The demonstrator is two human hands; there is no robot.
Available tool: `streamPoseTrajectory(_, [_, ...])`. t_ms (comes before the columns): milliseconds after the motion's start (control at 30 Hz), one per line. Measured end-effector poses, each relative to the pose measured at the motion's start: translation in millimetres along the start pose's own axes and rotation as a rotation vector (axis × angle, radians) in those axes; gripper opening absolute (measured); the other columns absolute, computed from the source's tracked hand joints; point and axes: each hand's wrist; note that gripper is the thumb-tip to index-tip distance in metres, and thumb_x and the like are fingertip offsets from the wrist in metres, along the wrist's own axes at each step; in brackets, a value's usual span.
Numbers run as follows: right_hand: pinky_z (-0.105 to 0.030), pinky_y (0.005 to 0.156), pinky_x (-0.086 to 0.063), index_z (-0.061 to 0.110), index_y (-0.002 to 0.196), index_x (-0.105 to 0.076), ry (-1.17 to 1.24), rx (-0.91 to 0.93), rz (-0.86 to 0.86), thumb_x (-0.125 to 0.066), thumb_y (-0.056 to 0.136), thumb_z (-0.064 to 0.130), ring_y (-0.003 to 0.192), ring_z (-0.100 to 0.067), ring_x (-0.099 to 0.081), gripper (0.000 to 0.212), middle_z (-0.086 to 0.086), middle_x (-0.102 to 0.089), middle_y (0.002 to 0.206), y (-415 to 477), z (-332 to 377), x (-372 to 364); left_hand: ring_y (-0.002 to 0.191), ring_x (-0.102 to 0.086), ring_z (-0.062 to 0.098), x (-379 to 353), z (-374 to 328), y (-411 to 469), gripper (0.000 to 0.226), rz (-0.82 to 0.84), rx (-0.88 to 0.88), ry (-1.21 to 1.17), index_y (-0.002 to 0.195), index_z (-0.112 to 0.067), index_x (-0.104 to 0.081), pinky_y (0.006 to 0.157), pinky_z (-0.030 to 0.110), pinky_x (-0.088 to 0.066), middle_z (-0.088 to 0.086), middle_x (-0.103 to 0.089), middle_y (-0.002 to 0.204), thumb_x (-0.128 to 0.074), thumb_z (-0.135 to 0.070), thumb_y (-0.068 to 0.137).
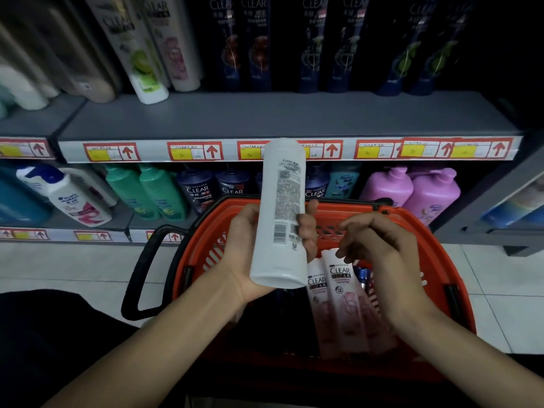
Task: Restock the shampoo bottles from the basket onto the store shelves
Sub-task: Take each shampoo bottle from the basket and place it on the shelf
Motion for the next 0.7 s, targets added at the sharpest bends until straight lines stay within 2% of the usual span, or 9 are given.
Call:
streamPoseTrajectory(67, [-0.029, 0.06, -0.046, 0.0, 0.087, -0.069, 0.008, 0.001, 0.018, -0.054, 0.096, -0.002, 0.067, -0.029, -0.058, 0.017, -0.017, -0.062, 0.068, -1.2, 1.1, -0.6, 0.072, -0.065, 0.027, -2.1, -3.6, -10.5, 0.052, -0.041, -0.132, 0.101, 0.116, 0.001, -0.063, 0.07, 0.036, -0.059, 0.014, -0.063, 0.088, -0.04, -0.04, 0.094])
streamPoseTrajectory(167, [-0.031, 0.067, -0.046, 0.004, 0.092, -0.071, 0.006, 0.01, 0.043, -0.06, 0.092, 0.013, 0.074, -0.029, -0.062, 0.013, -0.012, -0.067, 0.075, -3.3, 2.4, -2.2, 0.08, -0.07, 0.031, -9.7, 2.4, -12.5, 0.052, -0.177, -0.255, 0.3, 0.111, -0.006, -0.067, 0.081, 0.042, -0.057, 0.017, -0.07, 0.095, -0.044, -0.052, 0.103])
streamPoseTrajectory(267, [-0.036, 0.074, -0.049, 0.006, 0.098, -0.073, 0.004, 0.041, 0.06, -0.062, 0.097, 0.011, 0.081, -0.024, -0.065, 0.012, -0.012, -0.073, 0.087, -5.9, 6.2, -5.3, 0.084, -0.072, 0.025, -11.2, 7.4, -8.3, 0.045, -0.196, -0.321, 0.352, 0.112, -0.012, -0.067, 0.082, 0.04, -0.056, 0.011, -0.073, 0.094, -0.047, -0.052, 0.104])
streamPoseTrajectory(367, [-0.033, 0.076, -0.053, 0.013, 0.103, -0.075, -0.084, 0.076, 0.072, -0.065, 0.098, 0.009, 0.084, -0.024, -0.067, 0.012, -0.012, -0.074, 0.092, -8.0, 10.6, -10.1, 0.109, -0.072, 0.03, -12.1, 3.7, -6.1, 0.053, -0.257, -0.369, 0.397, 0.13, -0.008, -0.062, 0.092, 0.044, -0.059, 0.015, -0.074, 0.118, -0.054, -0.051, 0.099])
streamPoseTrajectory(433, [-0.035, 0.078, -0.058, 0.022, 0.11, -0.075, -0.172, 0.068, 0.106, -0.071, 0.095, 0.017, 0.087, -0.019, -0.07, 0.016, -0.003, -0.075, 0.095, -7.7, 10.1, -13.2, 0.12, -0.068, 0.036, -13.2, 0.8, -5.1, 0.065, -0.331, -0.429, 0.449, 0.143, -0.006, -0.052, 0.095, 0.048, -0.06, 0.019, -0.07, 0.13, -0.063, -0.049, 0.094])
streamPoseTrajectory(567, [-0.033, 0.076, -0.059, 0.035, 0.123, -0.069, -0.404, 0.106, 0.166, -0.083, 0.082, 0.034, 0.094, -0.005, -0.071, 0.043, 0.018, -0.074, 0.106, -5.2, 6.1, -21.6, 0.107, -0.074, 0.036, -13.2, -5.4, -6.2, 0.051, -0.407, -0.56, 0.56, 0.13, -0.007, -0.053, 0.09, 0.051, -0.061, 0.016, -0.076, 0.117, -0.071, -0.038, 0.094])
streamPoseTrajectory(700, [-0.033, 0.077, -0.06, 0.036, 0.122, -0.067, -0.529, 0.158, 0.183, -0.086, 0.074, 0.042, 0.092, 0.0, -0.07, 0.052, 0.02, -0.073, 0.105, 4.4, 2.0, -30.9, 0.095, -0.078, 0.025, -14.3, -5.1, -9.4, 0.049, -0.48, -0.655, 0.689, 0.12, -0.013, -0.056, 0.078, 0.039, -0.063, 0.011, -0.078, 0.109, -0.083, -0.032, 0.085])
Point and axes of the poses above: each hand's wrist, its own y-axis towards the middle knuckle, its own x-axis out of the back of the hand, z = x × y
